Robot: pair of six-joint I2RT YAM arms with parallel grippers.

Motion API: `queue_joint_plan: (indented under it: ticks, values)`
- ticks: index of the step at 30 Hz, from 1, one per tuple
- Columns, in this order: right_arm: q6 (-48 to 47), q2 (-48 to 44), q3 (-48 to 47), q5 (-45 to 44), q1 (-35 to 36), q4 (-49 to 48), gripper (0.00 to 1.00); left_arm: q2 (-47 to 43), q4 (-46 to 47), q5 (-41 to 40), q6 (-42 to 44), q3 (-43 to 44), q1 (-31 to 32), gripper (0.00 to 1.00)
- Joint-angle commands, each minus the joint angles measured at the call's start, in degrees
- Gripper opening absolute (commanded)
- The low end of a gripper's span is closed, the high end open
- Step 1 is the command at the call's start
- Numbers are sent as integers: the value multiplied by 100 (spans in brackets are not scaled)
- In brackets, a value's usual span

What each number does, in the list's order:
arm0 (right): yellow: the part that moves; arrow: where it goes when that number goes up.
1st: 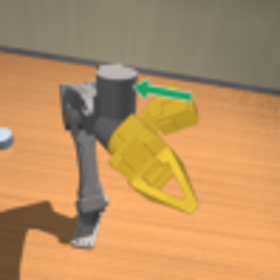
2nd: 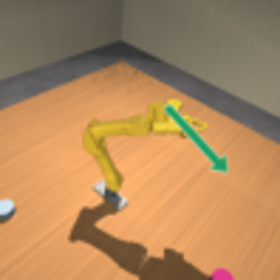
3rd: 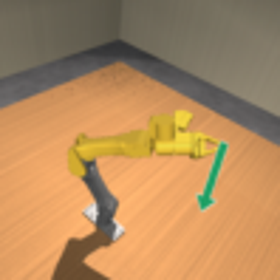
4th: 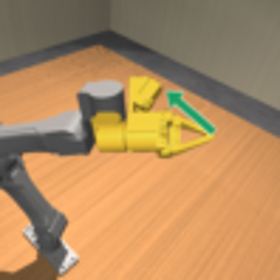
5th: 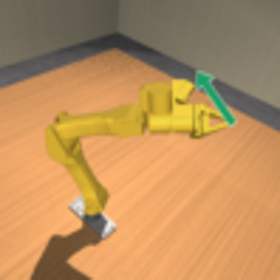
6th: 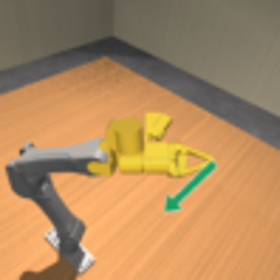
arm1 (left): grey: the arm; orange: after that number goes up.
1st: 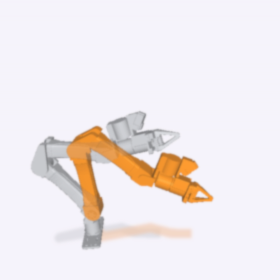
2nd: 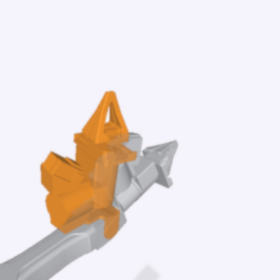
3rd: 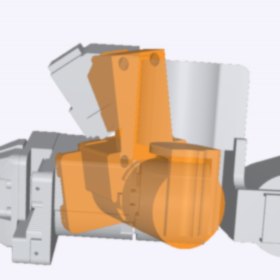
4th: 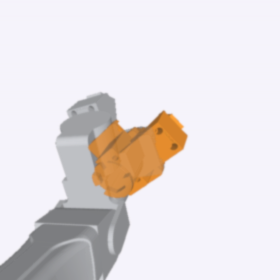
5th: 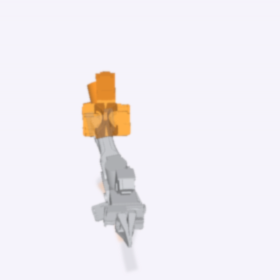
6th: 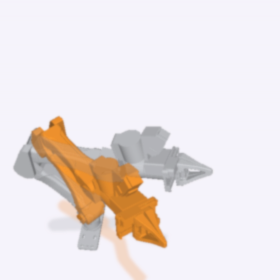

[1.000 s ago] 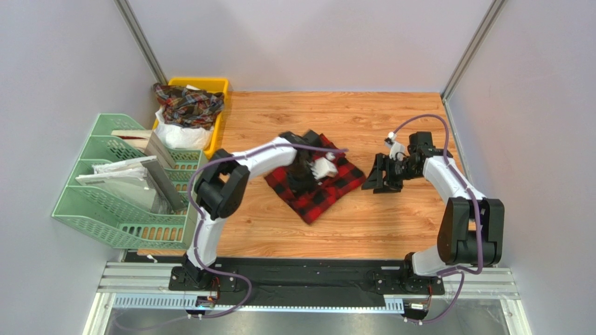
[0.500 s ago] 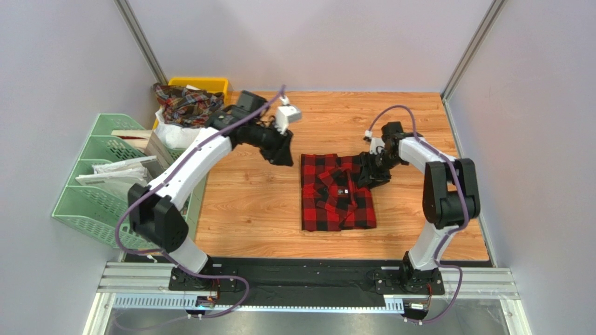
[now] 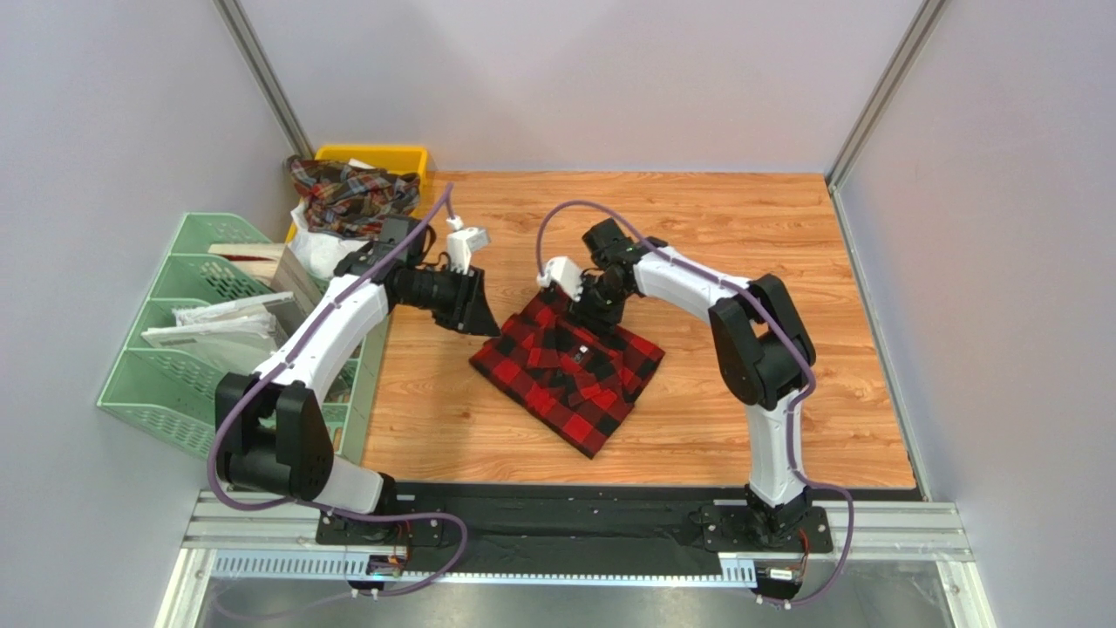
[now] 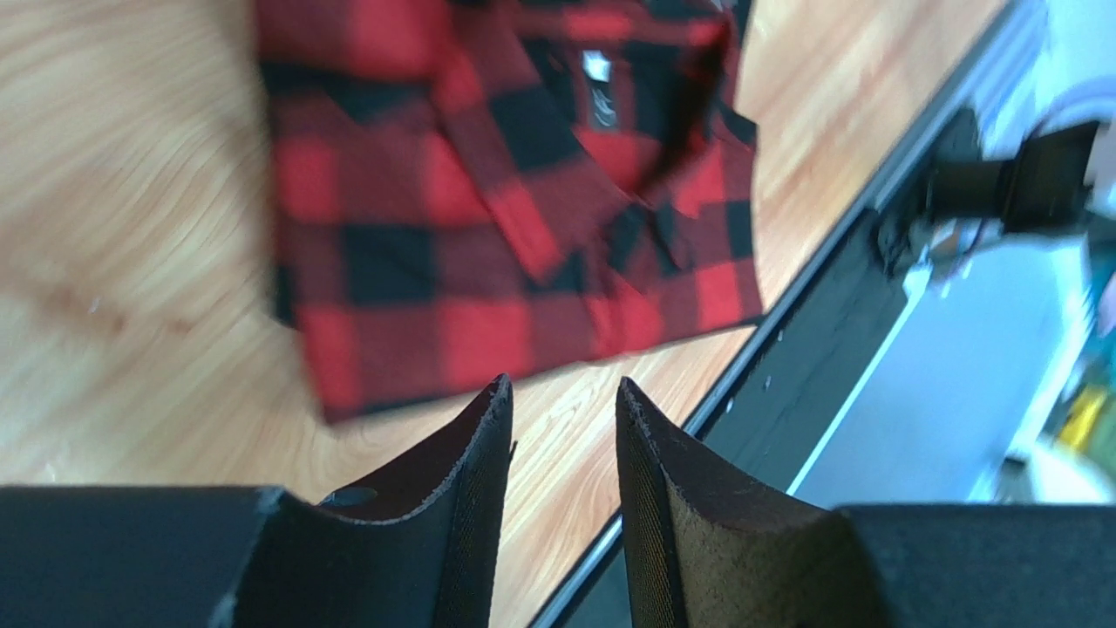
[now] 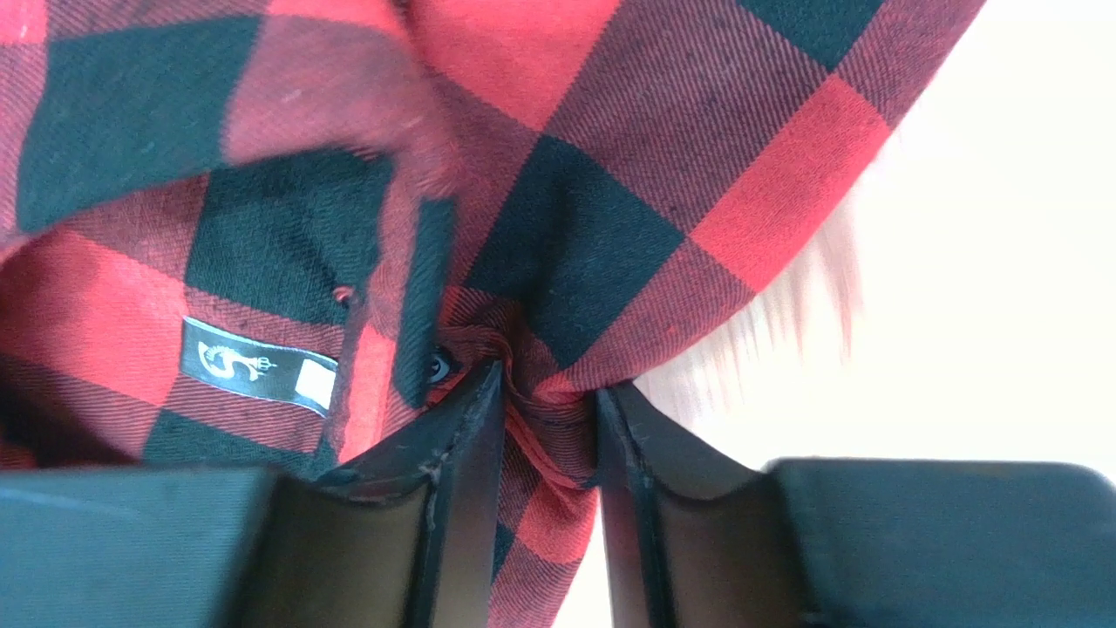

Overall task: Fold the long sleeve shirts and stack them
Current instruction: Fold the shirt

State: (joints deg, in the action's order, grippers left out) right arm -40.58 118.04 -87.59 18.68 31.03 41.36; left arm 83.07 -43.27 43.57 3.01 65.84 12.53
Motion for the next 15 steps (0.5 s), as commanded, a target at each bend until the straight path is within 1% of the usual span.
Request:
queue_joint_plan:
  ticks: [1,2,3,5,6,7,11,12,14,15]
  values:
    - [-2725,-210,471,330,219,-400,38,-361,960,117,-1151,-545,-322,41]
    - [-3128,-220,471,443,220,-488,41,-309,978,82,-1205,-686,-322,41]
    - [-3201,-246,419,505,202,-741,48,-274,1039,38,-1293,-757,-322,41]
    - [-3141,-351,322,680,132,-998,54,-90,1039,-182,-1364,-871,-322,42]
    - [-3036,-404,243,707,88,-1190,63,-37,1205,-174,-1364,-915,-322,42]
    - [-2878,-474,147,716,53,-1270,65,33,1259,-200,-1338,-924,-322,42]
    - [-2044,-975,128,637,-210,-1245,65,665,1496,-349,-1311,-714,-269,42]
    - [-1624,-1219,172,681,-281,-1088,64,806,1566,-402,-1303,-652,-252,42]
    - [-1139,-1432,356,725,-473,-929,63,1202,1628,-516,-1233,-477,-164,42]
    - [-815,-1642,435,769,-536,-685,63,1351,1620,-534,-1232,-406,-120,42]
